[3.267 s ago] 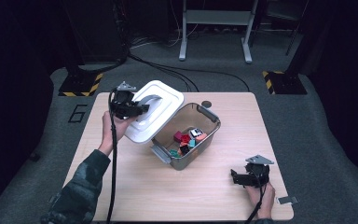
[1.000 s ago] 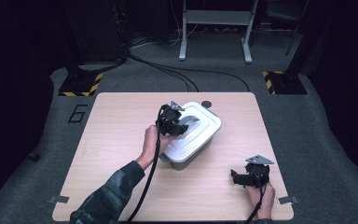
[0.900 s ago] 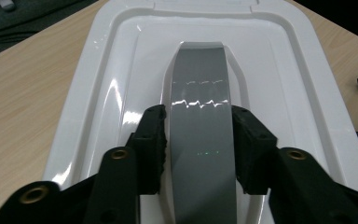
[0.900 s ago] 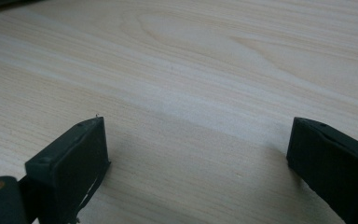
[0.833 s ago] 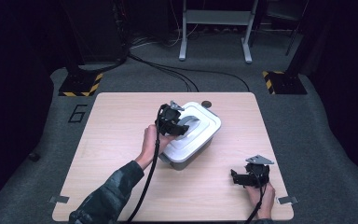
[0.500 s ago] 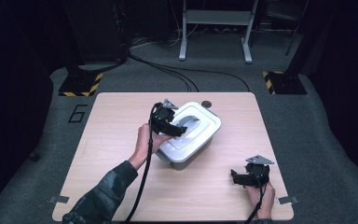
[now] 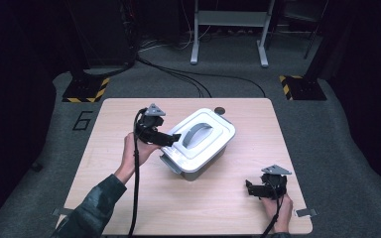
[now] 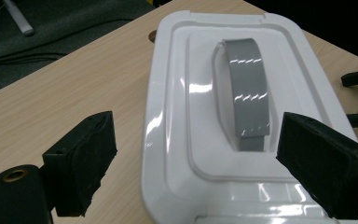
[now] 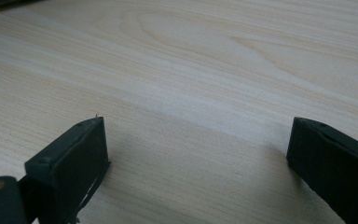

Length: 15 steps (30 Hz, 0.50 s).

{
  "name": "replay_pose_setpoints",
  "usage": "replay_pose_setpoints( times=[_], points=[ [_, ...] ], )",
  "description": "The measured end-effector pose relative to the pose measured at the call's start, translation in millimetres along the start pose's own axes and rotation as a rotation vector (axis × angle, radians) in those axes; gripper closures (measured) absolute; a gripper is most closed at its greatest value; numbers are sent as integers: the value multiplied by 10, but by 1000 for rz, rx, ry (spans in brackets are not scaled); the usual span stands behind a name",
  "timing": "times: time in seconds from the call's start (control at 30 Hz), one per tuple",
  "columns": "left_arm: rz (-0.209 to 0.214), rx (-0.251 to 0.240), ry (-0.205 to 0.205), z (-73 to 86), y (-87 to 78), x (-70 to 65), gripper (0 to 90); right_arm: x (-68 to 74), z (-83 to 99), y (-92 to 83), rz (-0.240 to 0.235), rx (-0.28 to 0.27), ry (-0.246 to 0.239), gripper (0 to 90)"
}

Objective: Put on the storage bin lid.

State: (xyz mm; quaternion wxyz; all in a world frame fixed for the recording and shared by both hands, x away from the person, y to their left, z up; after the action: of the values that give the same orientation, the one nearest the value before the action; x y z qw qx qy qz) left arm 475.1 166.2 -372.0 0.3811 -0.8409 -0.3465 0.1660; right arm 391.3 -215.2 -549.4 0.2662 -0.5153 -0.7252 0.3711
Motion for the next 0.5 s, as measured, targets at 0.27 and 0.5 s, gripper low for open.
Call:
replay_pose_setpoints(
  times=[0.27,0.5],
  points=[
    [-39,-8,-38,395,-150,250,63,4,-2,1,-2,-2,8,44],
    [-106,23,-106,979,-152,561,36,0,0,0,0,0,0,43]
  ],
)
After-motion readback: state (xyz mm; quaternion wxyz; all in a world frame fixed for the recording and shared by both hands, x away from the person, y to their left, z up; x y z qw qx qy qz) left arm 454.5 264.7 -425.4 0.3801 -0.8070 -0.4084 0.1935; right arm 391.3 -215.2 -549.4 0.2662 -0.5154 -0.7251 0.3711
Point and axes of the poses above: each handheld gripper's, and its own axes: y roughly forward along the jaws, z roughly out of its underside, x roughly to its left, the point moved 3 cm from there along y, roughly forward along the jaws, and after that the axes turned 11 degrees about x, right-handed, at the moved point
